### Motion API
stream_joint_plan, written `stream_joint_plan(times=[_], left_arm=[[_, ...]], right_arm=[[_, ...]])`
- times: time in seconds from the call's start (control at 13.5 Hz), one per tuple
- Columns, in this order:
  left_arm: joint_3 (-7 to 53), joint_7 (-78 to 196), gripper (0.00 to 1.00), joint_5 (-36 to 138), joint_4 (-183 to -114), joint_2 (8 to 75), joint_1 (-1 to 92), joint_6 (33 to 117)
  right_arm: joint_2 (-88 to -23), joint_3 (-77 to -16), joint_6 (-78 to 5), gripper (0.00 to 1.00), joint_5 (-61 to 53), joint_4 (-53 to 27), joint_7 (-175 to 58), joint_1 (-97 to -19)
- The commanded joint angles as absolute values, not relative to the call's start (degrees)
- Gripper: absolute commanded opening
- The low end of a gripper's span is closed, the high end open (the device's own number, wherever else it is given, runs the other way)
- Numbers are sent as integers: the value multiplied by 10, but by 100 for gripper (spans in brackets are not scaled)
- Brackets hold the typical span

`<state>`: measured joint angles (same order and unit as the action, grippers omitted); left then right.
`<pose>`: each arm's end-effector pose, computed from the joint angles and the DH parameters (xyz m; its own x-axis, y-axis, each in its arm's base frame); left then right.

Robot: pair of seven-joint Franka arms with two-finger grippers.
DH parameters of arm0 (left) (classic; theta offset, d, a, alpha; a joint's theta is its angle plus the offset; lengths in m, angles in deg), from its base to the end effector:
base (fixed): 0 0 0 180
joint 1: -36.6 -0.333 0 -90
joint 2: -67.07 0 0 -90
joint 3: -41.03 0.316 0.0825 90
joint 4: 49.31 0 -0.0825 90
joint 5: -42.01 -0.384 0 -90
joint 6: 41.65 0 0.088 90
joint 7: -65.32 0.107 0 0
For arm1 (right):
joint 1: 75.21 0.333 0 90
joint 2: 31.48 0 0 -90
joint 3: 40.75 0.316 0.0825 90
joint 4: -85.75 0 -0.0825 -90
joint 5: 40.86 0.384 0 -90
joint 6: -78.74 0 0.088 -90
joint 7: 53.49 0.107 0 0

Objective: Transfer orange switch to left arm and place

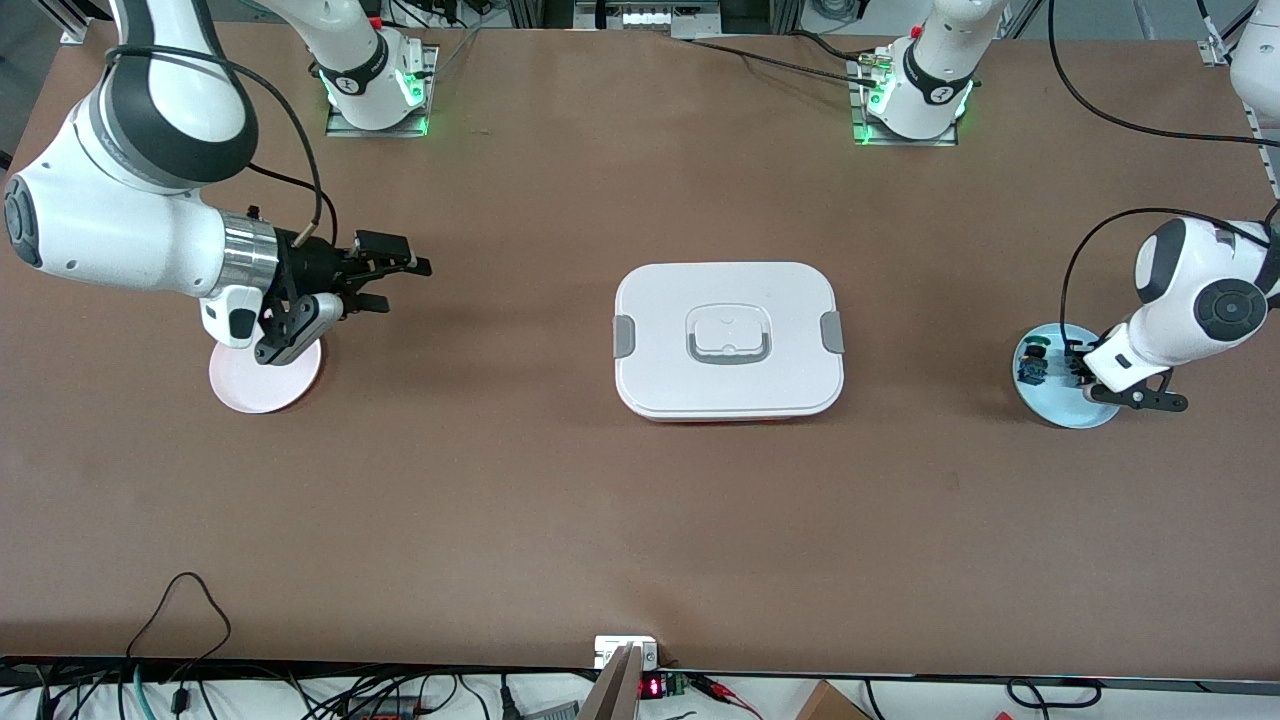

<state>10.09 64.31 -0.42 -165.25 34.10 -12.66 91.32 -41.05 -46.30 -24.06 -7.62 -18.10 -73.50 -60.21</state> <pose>0.5483 0.1947 0.1840 0.9741 -0.1520 -0.1672 -0.1800 -0.9693 -0.1677 0.5751 0.1455 0.4450 0.9426 0.3321 -0.0343 0.2637 -0.8036 -0.5336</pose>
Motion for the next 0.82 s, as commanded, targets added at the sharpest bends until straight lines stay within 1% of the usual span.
stream_joint_plan(times=[0.0,0.07,0.15,0.22,0.3,0.37,0.45,0.52,0.67,0.74], left_arm=[[100,632,4,-28,-1654,339,-128,920],[100,636,11,-32,-1653,339,-128,919],[100,637,22,-33,-1652,338,-128,914],[100,642,30,-33,-1650,339,-128,911],[99,656,42,-33,-1648,342,-128,910],[99,671,80,-33,-1641,343,-133,910],[95,695,100,-33,-1639,345,-149,910],[88,717,100,-27,-1640,352,-166,910],[46,728,100,-23,-1638,359,-201,905],[15,731,100,-23,-1635,361,-226,895]], right_arm=[[-410,-462,-203,100,-167,-153,-674,-604],[-411,-462,-189,100,-231,-137,-660,-605],[-411,-461,-186,100,-287,-131,-634,-604],[-411,-461,-175,100,-317,-129,-608,-604],[-412,-460,-157,100,-338,-116,-578,-604],[-412,-459,-135,100,-354,-104,-544,-604],[-412,-458,-126,100,-371,-95,-533,-603],[-412,-458,-120,100,-402,-83,-538,-604],[-412,-462,-99,100,-420,-62,-536,-617],[-413,-462,-92,100,-439,-50,-536,-632]])
